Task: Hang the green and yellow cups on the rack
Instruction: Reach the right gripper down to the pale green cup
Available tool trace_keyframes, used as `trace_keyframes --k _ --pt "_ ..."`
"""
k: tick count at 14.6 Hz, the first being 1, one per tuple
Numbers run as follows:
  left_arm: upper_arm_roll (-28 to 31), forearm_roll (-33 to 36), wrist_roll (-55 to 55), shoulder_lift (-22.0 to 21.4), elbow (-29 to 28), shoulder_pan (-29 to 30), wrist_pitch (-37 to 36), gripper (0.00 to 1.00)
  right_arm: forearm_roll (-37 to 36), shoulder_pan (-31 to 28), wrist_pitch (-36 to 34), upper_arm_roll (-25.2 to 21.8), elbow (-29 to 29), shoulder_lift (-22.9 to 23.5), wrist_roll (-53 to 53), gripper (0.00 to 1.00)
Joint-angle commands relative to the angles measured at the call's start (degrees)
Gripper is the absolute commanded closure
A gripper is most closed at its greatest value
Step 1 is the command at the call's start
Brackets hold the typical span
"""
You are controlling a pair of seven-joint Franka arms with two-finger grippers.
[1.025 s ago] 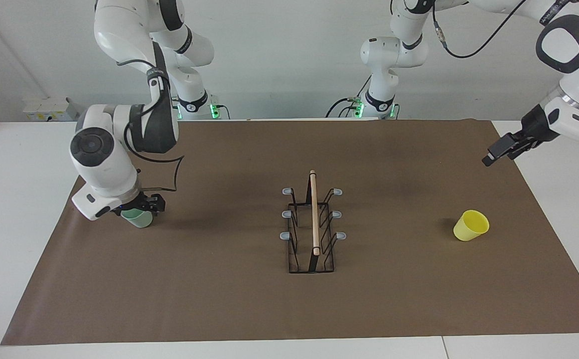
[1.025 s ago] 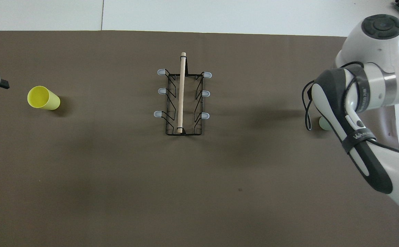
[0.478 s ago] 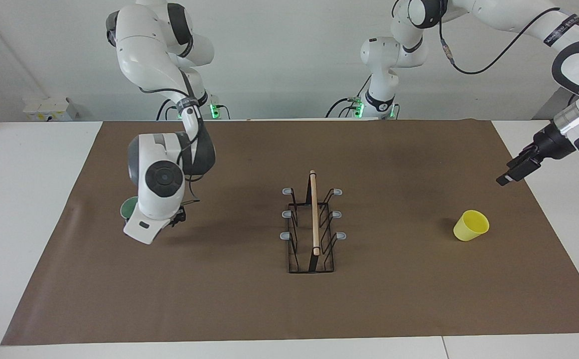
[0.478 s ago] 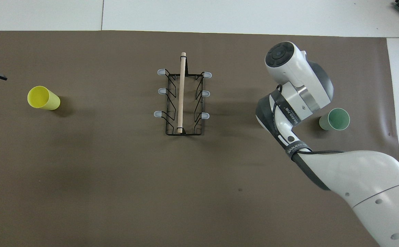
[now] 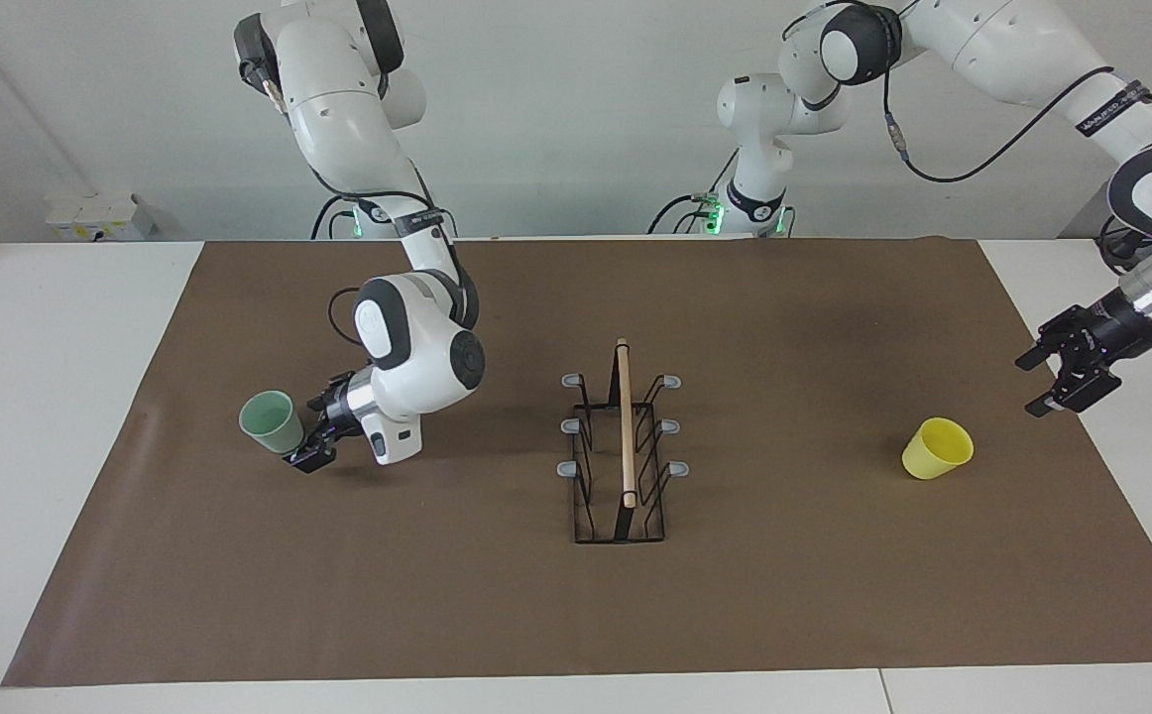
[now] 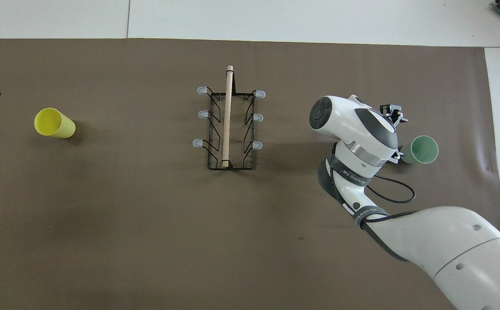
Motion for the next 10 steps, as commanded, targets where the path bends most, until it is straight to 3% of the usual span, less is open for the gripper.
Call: trace_keyframes --k 1,5,6,10 --pt "0.52 -6.76 -8.63 1.78 -2.73 1.9 2.51 0.0 -5.15 1.64 1.2 0.15 -5.29 -2.25 -3.04 0.0" --pt "0.61 -15.21 -15.77 2.41 -9.57 3.4 7.6 0.0 -12.37 2.53 1.11 0.15 -10.83 -2.86 -1.81 0.0" --pt "0.7 -16.09 -15.7 2.24 -10.98 3.75 7.78 0.05 -13.43 2.62 0.76 0.15 -10.92 -2.6 -1.55 0.0" --pt "2.19 -23.91 -17.79 -0.57 -20.46 3.32 11.37 0.08 -15.46 1.83 1.2 0.15 -13.47 -2.94 2.21 0.0"
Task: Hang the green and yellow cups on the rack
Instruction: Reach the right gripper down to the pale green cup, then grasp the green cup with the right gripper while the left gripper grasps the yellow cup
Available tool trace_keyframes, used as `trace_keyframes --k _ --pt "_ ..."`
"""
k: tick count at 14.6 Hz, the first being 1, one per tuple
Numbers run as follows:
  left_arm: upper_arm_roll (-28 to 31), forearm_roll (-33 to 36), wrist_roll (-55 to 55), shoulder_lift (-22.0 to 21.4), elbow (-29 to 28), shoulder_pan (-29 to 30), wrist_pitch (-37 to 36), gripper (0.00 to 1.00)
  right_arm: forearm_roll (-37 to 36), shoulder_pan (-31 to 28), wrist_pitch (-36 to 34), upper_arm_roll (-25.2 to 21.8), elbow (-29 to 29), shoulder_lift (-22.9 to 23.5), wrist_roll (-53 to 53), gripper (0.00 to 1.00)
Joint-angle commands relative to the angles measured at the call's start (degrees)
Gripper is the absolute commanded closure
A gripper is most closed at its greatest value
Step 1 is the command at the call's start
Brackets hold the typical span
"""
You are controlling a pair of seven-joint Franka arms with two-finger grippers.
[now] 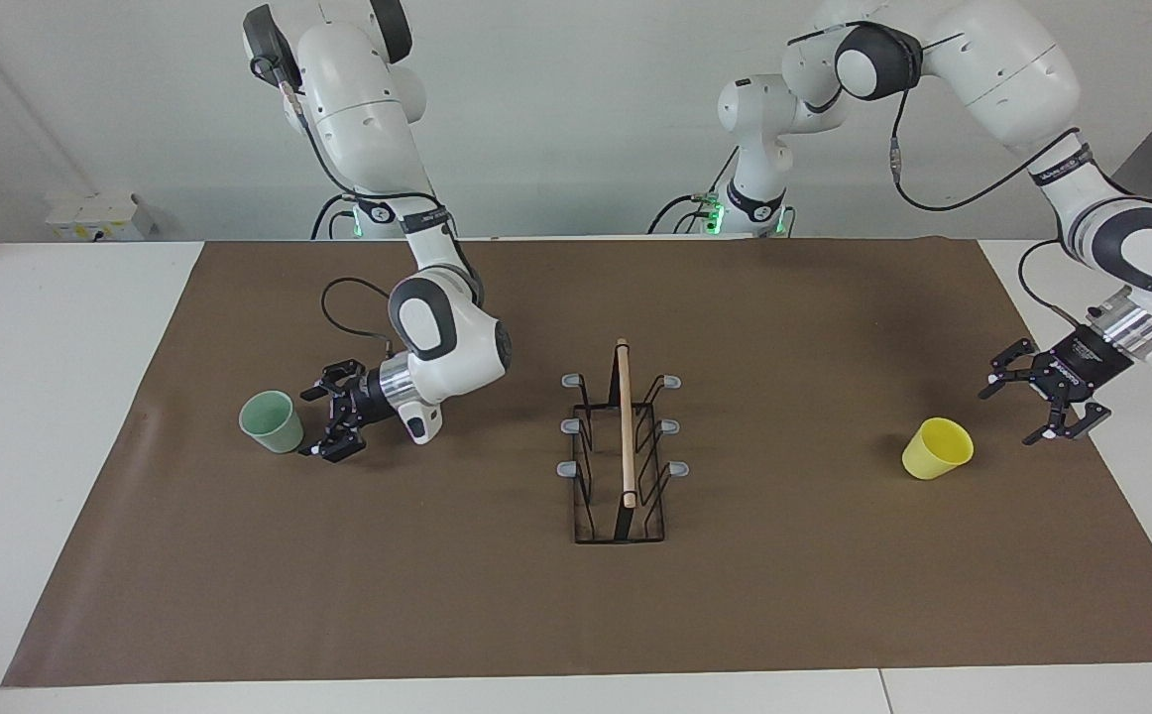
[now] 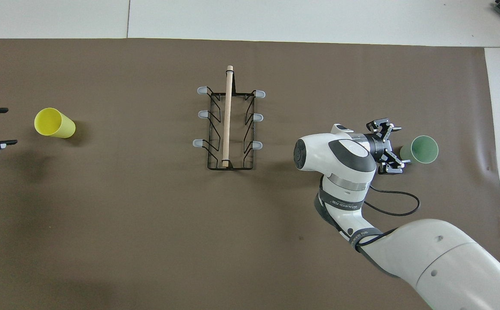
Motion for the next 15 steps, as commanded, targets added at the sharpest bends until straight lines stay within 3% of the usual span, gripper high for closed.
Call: trace_keyframes --k 1,4,5,9,15 --pt "0.74 -4.77 -4.59 -4.24 -9.1 -1.94 6.46 0.08 -2.02 -0.96 1.23 0.31 -4.31 -2.28 4.39 0.0" --pt "0.66 -9.77 -6.11 -6.87 -15.34 -3.09 9.65 0.06 -2.89 -1.31 2.63 0.22 -6.59 -2.9 7.03 0.0" --pt "0.65 -11.19 -6.11 -7.32 -16.84 -3.26 10.69 0.01 -4.63 -1.74 2.81 0.22 -6.86 -2.72 7.38 0.0" --pt "0.3 -17.17 -5.76 -9.51 -23.52 -5.55 15.18 0.0 -8.25 -2.45 2.99 0.22 -7.39 -1.4 11.43 0.0" --pt "-0.22 -27.97 -5.67 -9.87 -27.92 -10.81 22.82 0.0 -11.77 -5.08 6.14 0.22 -9.06 -1.23 12.74 0.0"
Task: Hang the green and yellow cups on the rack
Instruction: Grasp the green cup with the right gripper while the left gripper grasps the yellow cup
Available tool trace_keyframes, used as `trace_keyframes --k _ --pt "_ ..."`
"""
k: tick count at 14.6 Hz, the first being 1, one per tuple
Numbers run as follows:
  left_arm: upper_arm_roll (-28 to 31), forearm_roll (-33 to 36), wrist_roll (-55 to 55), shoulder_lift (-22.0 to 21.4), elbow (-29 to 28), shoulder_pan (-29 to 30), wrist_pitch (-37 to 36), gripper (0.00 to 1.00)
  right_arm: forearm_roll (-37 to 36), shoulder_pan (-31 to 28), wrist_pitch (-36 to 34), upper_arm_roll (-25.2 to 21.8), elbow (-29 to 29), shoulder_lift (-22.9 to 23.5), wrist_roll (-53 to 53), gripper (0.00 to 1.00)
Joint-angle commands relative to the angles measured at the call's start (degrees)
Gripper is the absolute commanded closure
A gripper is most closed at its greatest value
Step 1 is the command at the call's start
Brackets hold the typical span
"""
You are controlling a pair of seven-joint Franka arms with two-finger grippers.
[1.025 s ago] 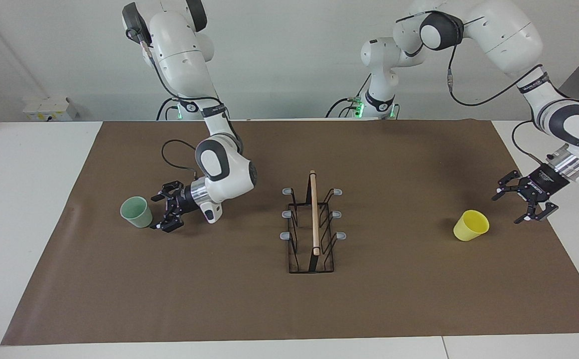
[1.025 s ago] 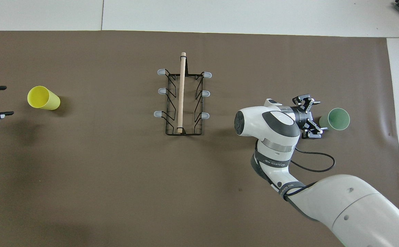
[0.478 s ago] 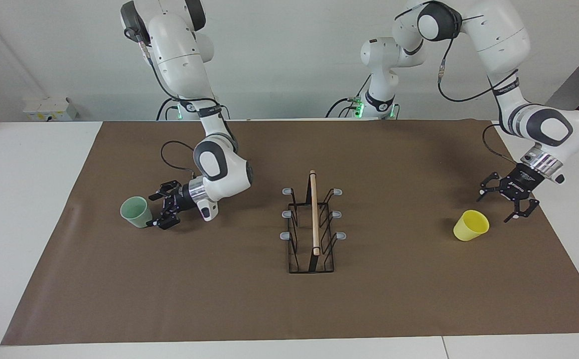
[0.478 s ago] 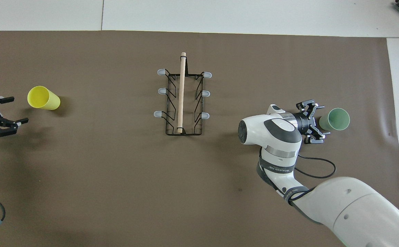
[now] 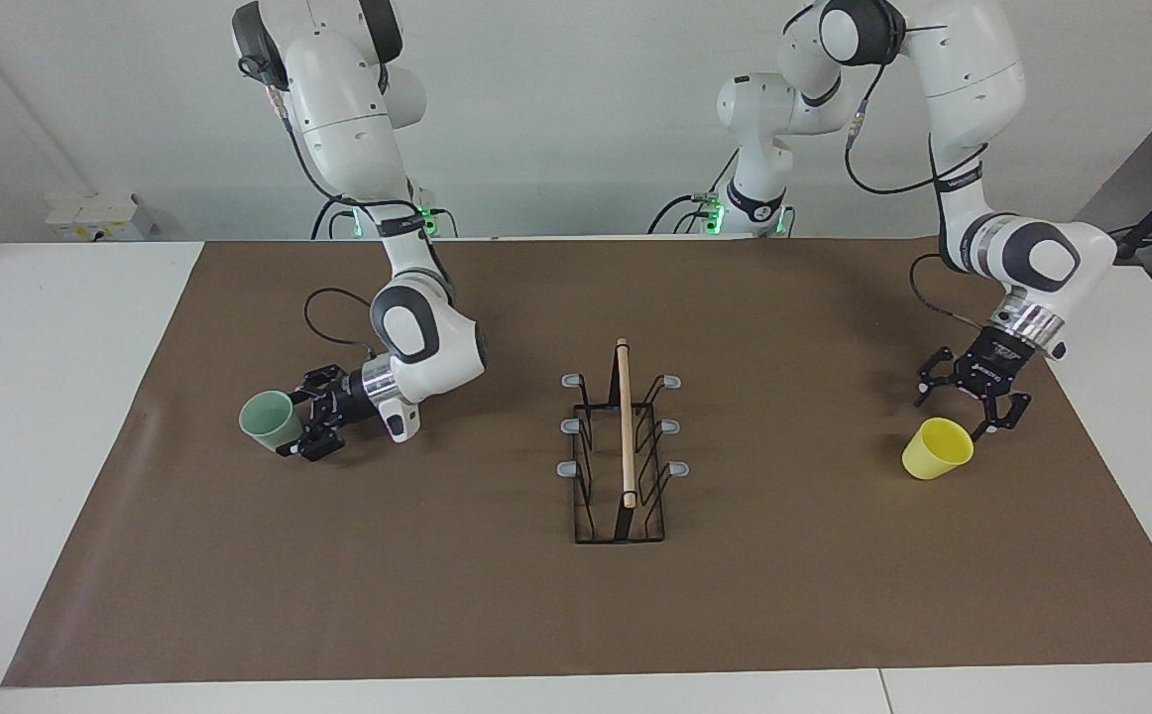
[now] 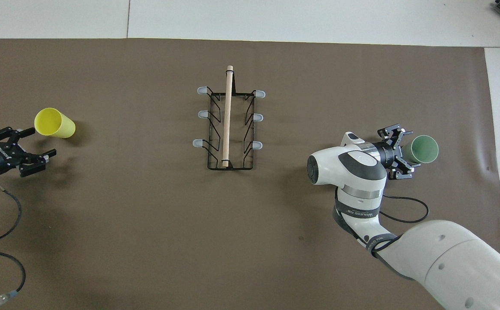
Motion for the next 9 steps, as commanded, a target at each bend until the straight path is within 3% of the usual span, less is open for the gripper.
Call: trace_keyframes --k 1,9 --pt "0.02 -4.81 -0.39 -1.7 -3.08 -3.51 5.9 0.0 -2.82 -1.49 2.24 0.39 -2.6 -0.73 2.64 0.0" --pt "-3.58 -14.74 -0.48 0.76 -1.23 -3.6 12.6 0.0 -4.31 -2.45 3.03 0.39 -3.92 -0.9 4.49 0.0"
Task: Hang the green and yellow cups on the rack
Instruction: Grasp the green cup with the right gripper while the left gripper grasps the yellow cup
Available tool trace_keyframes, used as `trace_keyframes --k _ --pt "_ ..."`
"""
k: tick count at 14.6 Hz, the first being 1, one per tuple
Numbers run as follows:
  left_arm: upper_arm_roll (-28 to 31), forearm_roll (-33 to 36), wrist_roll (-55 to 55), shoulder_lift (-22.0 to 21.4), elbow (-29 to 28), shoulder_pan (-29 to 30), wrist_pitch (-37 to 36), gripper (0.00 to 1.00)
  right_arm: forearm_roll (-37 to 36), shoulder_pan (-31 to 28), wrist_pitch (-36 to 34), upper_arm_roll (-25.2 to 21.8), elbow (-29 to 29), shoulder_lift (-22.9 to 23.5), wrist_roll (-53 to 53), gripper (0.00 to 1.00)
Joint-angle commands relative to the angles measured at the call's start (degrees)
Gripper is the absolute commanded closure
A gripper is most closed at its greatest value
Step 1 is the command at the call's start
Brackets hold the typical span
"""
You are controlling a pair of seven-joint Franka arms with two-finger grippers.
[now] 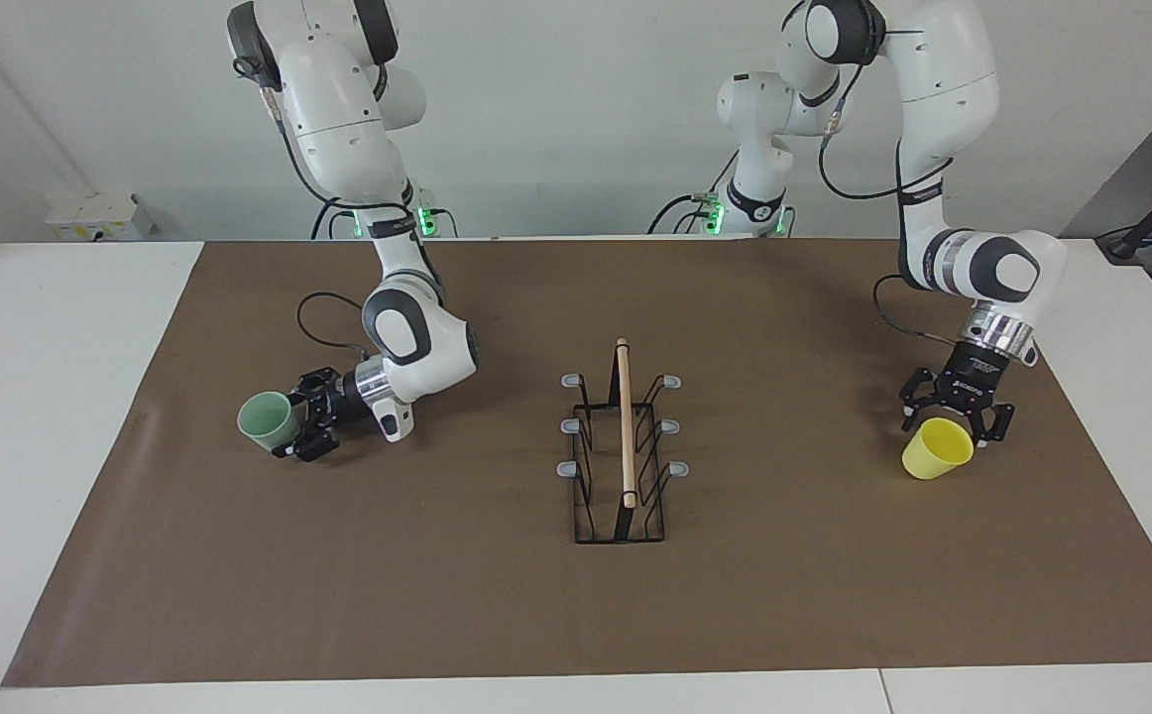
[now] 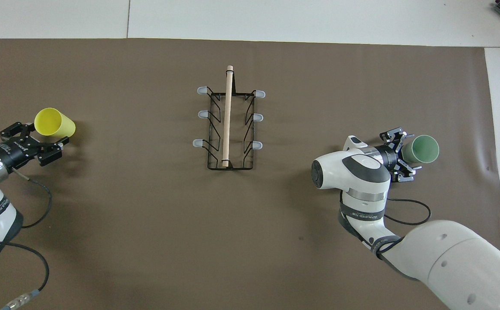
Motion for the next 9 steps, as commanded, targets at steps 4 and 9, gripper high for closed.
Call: trace_keyframes --k 4,9 --pt "-2.9 -3.17 -0.36 1.47 1.62 -0.84 5.87 0.0 -4.16 -2.26 1.4 0.39 -2.27 -1.0 2.0 0.01" --pt "-3.52 -2.99 1.65 1.56 2.5 -0.76 7.12 0.0 -4.08 -2.0 2.1 0.48 -2.09 -0.91 3.31 1.0"
